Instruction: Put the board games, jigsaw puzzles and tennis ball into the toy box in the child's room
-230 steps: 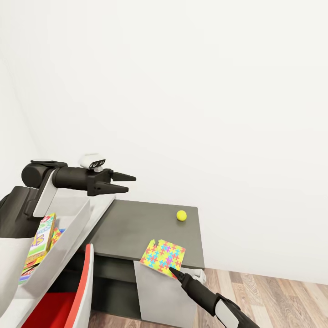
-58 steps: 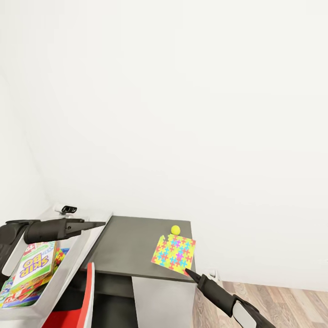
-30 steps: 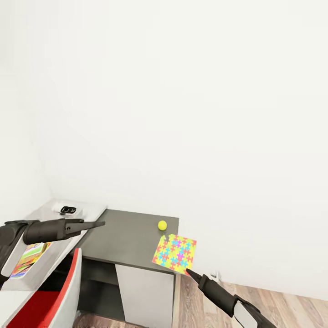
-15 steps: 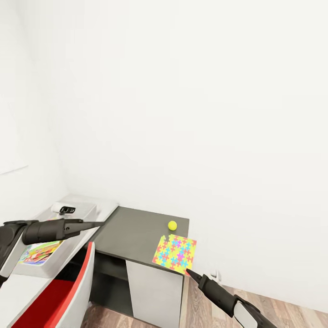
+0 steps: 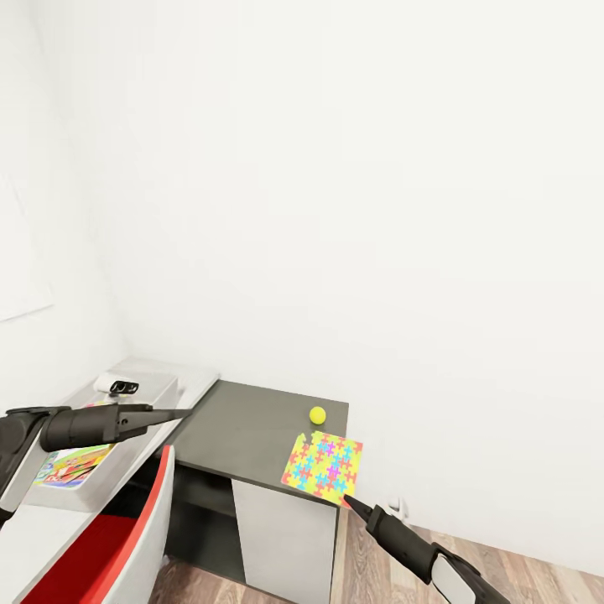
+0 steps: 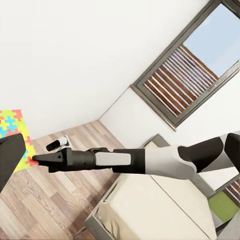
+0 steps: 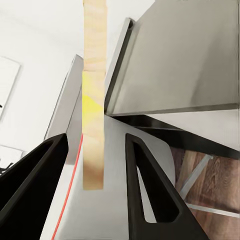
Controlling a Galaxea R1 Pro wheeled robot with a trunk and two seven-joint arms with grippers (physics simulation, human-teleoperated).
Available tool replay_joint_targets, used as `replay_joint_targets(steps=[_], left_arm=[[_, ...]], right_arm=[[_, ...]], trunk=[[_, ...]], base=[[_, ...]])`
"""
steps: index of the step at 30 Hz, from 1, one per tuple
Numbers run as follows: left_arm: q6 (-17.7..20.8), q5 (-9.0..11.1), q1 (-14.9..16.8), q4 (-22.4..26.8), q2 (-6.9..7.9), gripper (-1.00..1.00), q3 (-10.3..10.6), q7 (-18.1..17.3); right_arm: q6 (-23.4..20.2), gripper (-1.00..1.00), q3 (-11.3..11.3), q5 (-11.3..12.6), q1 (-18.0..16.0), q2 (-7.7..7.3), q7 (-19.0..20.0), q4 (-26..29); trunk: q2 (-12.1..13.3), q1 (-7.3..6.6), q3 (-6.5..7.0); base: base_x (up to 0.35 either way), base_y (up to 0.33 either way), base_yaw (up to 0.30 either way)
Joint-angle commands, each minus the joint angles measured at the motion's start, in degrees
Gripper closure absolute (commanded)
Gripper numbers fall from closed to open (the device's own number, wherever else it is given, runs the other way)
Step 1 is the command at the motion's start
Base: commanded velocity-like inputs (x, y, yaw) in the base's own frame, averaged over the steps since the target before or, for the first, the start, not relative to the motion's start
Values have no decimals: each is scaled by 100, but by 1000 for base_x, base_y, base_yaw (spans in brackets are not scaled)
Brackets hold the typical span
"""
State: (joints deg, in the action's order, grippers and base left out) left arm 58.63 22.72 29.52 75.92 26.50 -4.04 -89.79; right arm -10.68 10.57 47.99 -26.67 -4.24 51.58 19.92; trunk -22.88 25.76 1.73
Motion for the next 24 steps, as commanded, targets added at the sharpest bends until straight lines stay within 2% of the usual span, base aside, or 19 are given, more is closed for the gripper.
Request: replay_joint_targets(steps=[1, 4, 6, 8, 11, 14, 16, 20, 22, 24], left_arm=[[61, -6, 1, -3, 7, -100, 0, -21], [61, -5, 1, -8, 30, -100, -6, -21], [61, -3, 1, -13, 60, -100, -8, -21], [61, 0, 1, -14, 83, -100, -8, -21], [61, -2, 1, -16, 109, -100, -9, -21], [61, -6, 1, -16, 116, -100, -10, -21], [61, -10, 1, -16, 117, -100, -9, -21], [61, -13, 1, -16, 118, -100, -9, -21], [61, -13, 1, -16, 113, -100, -9, -21], [61, -13, 1, -16, 112, -100, -9, -21]], right_arm=[[-57, 100, 24, 63, 1, -33, 4, 11], [-118, 100, 24, 64, -2, -105, 22, 131], [-305, 100, 24, 57, -43, -174, 30, 315], [-623, 100, 20, 55, -63, -296, 28, 561], [-1396, 100, 13, 44, -66, -609, -36, 1388], [-1903, 100, 1, 54, -78, -756, -296, 2084], [-2188, 100, -65, 62, -85, -832, -420, 2356], [-2861, 100, -578, 69, -95, -935, -526, 2711], [-3079, 100, -873, 74, -108, -949, -534, 2878], [-3135, 100, -1005, 77, -107, -952, -535, 2967]], trunk=[[-4, 2, -3], [-4, 2, -3], [-4, 2, -3], [-4, 2, -3], [-4, 2, -3], [-4, 2, -3], [-4, 2, -3], [-4, 2, -3], [-4, 2, -3], [-4, 2, -3]], base=[[0, 0, 0], [0, 0, 0], [0, 0, 0], [0, 0, 0], [0, 0, 0], [0, 0, 0], [0, 0, 0], [0, 0, 0], [0, 0, 0], [0, 0, 0]])
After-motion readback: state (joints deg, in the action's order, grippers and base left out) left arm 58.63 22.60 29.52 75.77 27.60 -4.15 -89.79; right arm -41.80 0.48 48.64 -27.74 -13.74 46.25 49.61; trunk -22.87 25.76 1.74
